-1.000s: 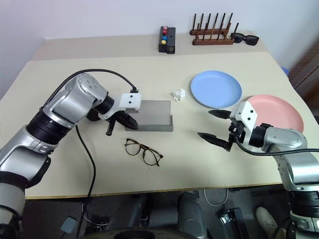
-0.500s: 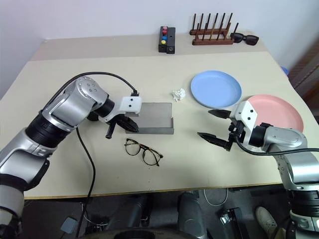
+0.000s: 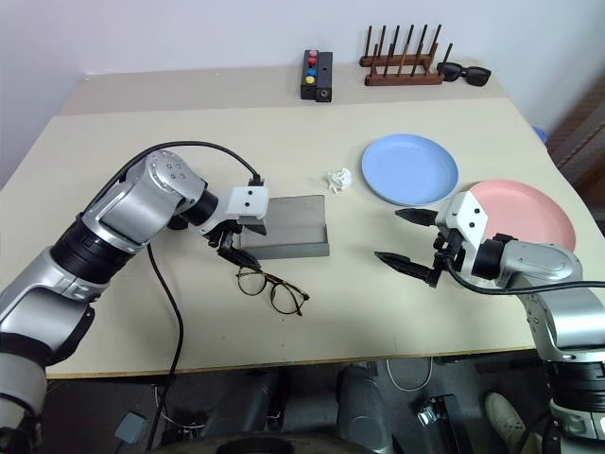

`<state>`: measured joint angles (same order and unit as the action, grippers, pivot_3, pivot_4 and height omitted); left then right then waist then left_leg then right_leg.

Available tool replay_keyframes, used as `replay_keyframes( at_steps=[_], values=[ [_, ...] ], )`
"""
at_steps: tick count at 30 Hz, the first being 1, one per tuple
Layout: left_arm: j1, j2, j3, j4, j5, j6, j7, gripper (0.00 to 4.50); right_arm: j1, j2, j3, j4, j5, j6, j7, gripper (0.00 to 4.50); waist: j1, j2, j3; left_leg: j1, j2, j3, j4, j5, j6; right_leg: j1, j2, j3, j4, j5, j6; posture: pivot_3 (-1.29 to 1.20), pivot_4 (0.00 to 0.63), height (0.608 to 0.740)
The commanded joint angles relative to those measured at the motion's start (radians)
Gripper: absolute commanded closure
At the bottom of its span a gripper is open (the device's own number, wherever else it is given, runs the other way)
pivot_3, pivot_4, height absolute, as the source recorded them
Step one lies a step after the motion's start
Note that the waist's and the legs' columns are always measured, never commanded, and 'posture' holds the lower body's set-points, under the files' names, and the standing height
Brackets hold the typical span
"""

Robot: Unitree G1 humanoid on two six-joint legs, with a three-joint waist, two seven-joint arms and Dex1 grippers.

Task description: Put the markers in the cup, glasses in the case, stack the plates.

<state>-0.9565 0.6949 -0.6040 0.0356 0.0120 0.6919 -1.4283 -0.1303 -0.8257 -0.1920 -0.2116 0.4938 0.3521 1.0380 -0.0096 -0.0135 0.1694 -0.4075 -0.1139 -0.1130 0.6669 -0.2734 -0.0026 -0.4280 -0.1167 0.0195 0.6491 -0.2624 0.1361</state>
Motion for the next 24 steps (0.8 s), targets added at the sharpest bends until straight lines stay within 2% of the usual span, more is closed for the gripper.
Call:
replay_keyframes(
  at_steps=[1, 9, 16, 24],
  values=[
    [-0.021, 0.024, 0.050, -0.033, -0.009, 0.006, -0.006, 0.05, -0.017, -0.009, -0.016, -0.031, 0.009, -0.002, 0.000, 0.00, -0.001, 0.000, 0.000, 0.000, 0.000, 0.000, 0.000, 0.000, 0.000, 0.000, 0.000, 0.000, 0.000, 0.000, 0.000, 0.00, 0.150, 0.740],
    [-0.069, 0.069, 0.141, -0.042, -0.093, -0.041, -0.086, 0.05, -0.020, -0.002, -0.010, -0.023, 0.005, -0.005, 0.000, 0.00, 0.000, 0.000, 0.000, 0.000, 0.000, 0.000, 0.000, 0.000, 0.000, 0.000, 0.000, 0.000, 0.000, 0.000, 0.000, 0.00, 0.150, 0.740],
    [-0.041, 0.095, 0.135, -0.077, -0.187, -0.152, -0.186, 0.05, -0.037, 0.002, 0.001, -0.006, 0.001, -0.010, 0.003, 0.00, 0.000, 0.000, 0.000, 0.000, 0.000, 0.000, 0.000, 0.000, 0.000, 0.000, 0.000, 0.000, 0.000, 0.000, 0.000, 0.00, 0.150, 0.740],
    [0.023, 0.024, 0.172, 0.046, -0.192, -0.423, -0.179, 0.05, -0.014, 0.005, -0.001, -0.015, 0.027, 0.005, 0.021, 0.00, 0.001, 0.000, 0.000, 0.000, 0.000, 0.000, 0.000, 0.000, 0.000, 0.000, 0.000, 0.000, 0.000, 0.000, 0.000, 0.00, 0.150, 0.740]
  ],
)
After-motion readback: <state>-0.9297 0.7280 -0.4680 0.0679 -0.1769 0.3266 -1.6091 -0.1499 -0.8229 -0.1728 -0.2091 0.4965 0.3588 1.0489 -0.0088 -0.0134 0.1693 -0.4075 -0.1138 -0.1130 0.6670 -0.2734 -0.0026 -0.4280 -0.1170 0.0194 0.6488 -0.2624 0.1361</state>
